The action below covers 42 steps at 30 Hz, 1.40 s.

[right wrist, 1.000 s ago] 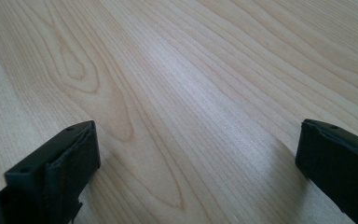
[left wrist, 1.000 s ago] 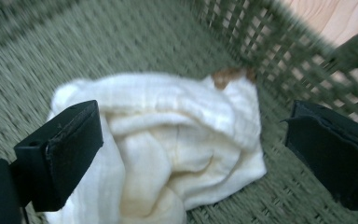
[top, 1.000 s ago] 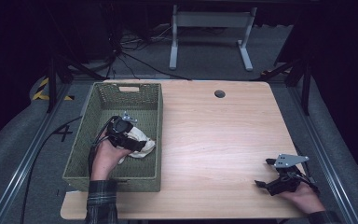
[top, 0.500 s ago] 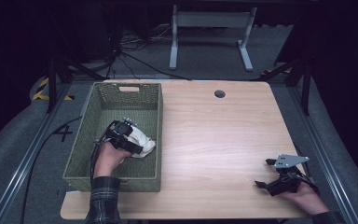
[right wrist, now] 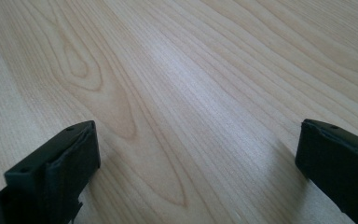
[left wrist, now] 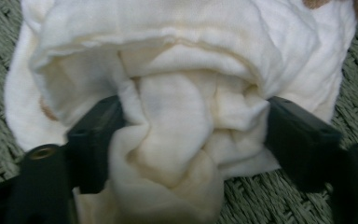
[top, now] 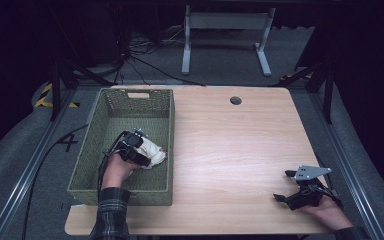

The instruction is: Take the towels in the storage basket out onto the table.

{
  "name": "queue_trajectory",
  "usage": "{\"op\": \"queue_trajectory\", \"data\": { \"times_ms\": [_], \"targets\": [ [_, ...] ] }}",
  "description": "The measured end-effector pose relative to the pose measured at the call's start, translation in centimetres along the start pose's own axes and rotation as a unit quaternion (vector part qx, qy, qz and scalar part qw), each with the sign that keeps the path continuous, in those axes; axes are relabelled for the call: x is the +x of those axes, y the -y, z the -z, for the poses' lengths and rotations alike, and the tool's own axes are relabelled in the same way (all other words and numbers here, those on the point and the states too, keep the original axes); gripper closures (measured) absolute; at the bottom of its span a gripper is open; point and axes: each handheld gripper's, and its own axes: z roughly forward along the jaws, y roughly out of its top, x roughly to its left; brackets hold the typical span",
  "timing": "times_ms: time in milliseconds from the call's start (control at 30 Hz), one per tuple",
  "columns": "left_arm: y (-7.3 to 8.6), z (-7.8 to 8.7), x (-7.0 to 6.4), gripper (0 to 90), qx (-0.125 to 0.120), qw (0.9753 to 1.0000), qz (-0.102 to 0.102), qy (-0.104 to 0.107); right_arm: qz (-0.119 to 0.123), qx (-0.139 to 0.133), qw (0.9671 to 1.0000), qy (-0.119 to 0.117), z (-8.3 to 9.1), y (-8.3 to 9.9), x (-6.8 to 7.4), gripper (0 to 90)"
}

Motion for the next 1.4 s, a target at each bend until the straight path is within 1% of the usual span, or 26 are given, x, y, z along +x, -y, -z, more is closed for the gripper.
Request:
{"op": "queue_trajectory", "data": {
  "times_ms": [33,67,100,133,167,200,267,367,467,533,567,667,767,833,867,900,967,1000,1067,1100,1200,1300,1400],
  "targets": [
    [0.1,0.2,-0.1,40.2,-0.003,1.0000,-0.002,-0.009,0.000,0.000,1.0000,0.000,0.0,0.0,0.0,0.0],
    [0.1,0.2,-0.1,46.9,-0.003,1.0000,0.001,-0.008,0.000,0.000,1.0000,0.000,0.0,0.0,0.0,0.0],
    [0.1,0.4,0.0,50.0,-0.003,1.0000,0.002,-0.008,0.000,0.000,1.0000,0.000,0.0,0.0,0.0,0.0],
    [0.1,0.4,0.0,56.3,-0.002,0.9999,0.002,-0.010,0.000,0.000,1.0000,0.000,0.0,0.0,0.0,0.0],
    [0.1,0.5,0.0,58.8,-0.001,0.9999,0.007,-0.010,0.000,0.000,1.0000,0.000,0.0,0.0,0.0,0.0],
    [0.1,0.6,0.0,62.4,0.000,0.9999,0.006,-0.011,0.000,0.000,1.0000,0.000,0.0,0.0,0.0,0.0],
    [0.1,0.7,0.1,67.3,0.001,0.9999,0.015,-0.005,0.000,0.000,1.0000,0.000,0.0,0.0,0.0,0.0],
    [0.2,1.0,0.1,71.4,-0.003,0.9998,0.021,0.001,0.000,0.000,1.0000,0.000,0.0,0.0,0.0,0.0],
    [0.2,1.4,0.2,72.5,-0.016,0.9995,0.026,0.011,0.000,0.000,1.0000,0.000,0.0,0.0,0.0,0.0],
    [0.3,1.8,0.4,72.7,-0.035,0.9986,0.030,0.023,0.000,0.000,1.0000,0.000,0.0,0.0,0.0,0.0],
    [0.4,2.0,0.4,72.8,-0.049,0.9978,0.034,0.028,0.000,0.000,1.0000,0.000,0.0,0.0,0.0,0.0],
    [0.5,2.5,0.5,72.9,-0.069,0.9965,0.033,0.034,0.000,0.000,1.0000,0.000,0.0,0.0,0.0,0.0],
    [0.7,3.2,0.5,72.9,-0.102,0.9931,0.038,0.042,0.000,-0.001,1.0000,0.000,0.0,0.0,0.0,0.0],
    [0.8,3.6,0.5,72.9,-0.121,0.9907,0.037,0.049,0.000,0.000,1.0000,0.000,0.0,0.0,0.0,0.0],
    [0.8,3.6,0.5,73.0,-0.121,0.9907,0.037,0.049,0.000,0.000,1.0000,0.000,0.0,0.0,0.0,0.0],
    [0.8,3.8,0.4,73.0,-0.131,0.9893,0.039,0.050,0.000,0.000,1.0000,0.000,0.0,0.0,0.0,0.0],
    [0.8,4.1,0.5,73.0,-0.147,0.9869,0.037,0.056,0.000,0.000,1.0000,0.000,0.0,0.0,0.0,0.0],
    [0.9,4.3,0.5,73.0,-0.152,0.9860,0.040,0.057,0.001,0.000,1.0000,0.000,0.0,0.0,0.0,0.0],
    [1.0,4.8,0.7,73.1,-0.168,0.9831,0.039,0.061,0.000,0.000,1.0000,0.000,0.0,0.0,0.0,0.0],
    [1.0,5.0,0.8,73.1,-0.177,0.9812,0.040,0.066,0.000,0.000,1.0000,0.000,0.0,0.0,0.0,0.0],
    [1.1,5.3,0.9,73.2,-0.193,0.9779,0.038,0.071,0.000,0.000,1.0000,0.000,0.0,0.0,0.0,0.0],
    [1.2,6.0,0.8,73.1,-0.217,0.9724,0.031,0.081,0.001,0.000,1.0000,0.000,0.0,0.0,0.0,0.0],
    [1.3,6.6,0.7,73.1,-0.233,0.9679,0.029,0.089,0.001,0.000,1.0000,0.000,0.0,0.0,0.0,0.0]
  ]
}}
